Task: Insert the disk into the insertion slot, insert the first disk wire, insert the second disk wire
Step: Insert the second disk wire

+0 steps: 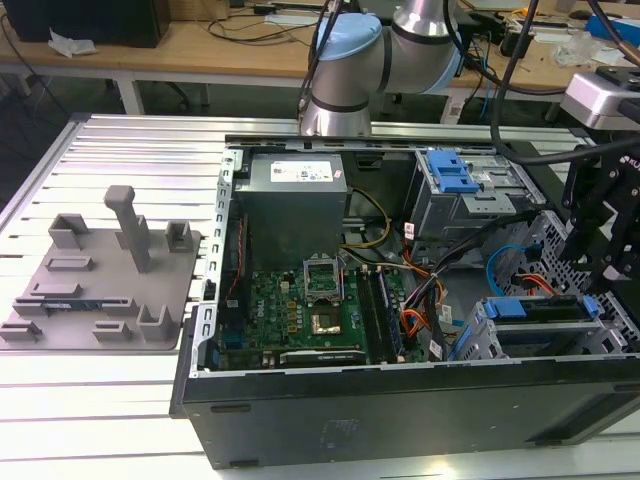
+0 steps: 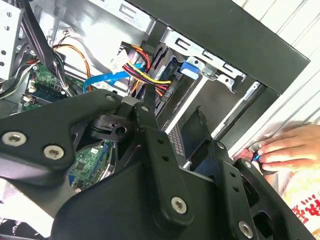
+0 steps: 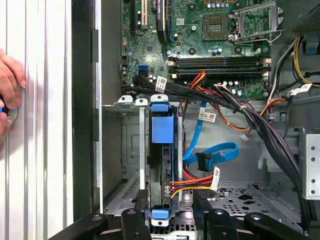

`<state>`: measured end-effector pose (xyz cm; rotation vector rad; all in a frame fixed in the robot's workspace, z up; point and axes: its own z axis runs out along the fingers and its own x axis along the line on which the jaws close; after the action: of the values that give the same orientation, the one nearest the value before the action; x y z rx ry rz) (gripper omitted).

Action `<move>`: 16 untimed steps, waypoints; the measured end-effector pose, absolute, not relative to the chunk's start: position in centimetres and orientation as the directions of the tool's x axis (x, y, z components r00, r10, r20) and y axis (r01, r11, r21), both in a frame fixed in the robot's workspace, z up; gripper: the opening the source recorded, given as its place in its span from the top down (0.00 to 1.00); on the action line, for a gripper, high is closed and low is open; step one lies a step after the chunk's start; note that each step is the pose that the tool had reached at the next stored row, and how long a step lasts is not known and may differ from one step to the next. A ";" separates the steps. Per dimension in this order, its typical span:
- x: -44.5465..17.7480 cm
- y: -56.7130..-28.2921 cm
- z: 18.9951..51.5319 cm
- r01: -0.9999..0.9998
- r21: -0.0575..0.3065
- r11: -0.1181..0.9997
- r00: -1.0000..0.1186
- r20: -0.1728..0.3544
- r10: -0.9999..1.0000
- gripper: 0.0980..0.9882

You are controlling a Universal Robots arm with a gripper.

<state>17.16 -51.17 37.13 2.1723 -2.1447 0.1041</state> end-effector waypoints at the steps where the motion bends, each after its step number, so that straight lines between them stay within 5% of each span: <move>1: 17.2 -51.2 37.1 -1.000 0.014 -0.012 0.013 0.110 -0.994 0.57; 6: 17.2 -47.8 37.1 -1.000 0.016 -0.010 0.013 0.246 -0.969 0.57; 12: 17.0 -45.1 37.2 -1.000 0.016 -0.011 0.015 0.309 -0.951 0.57; 16: 15.3 -44.5 37.1 -1.000 -0.015 -0.011 0.005 0.345 -0.939 0.57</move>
<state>15.34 -44.55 37.08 2.0452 -2.0286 0.3797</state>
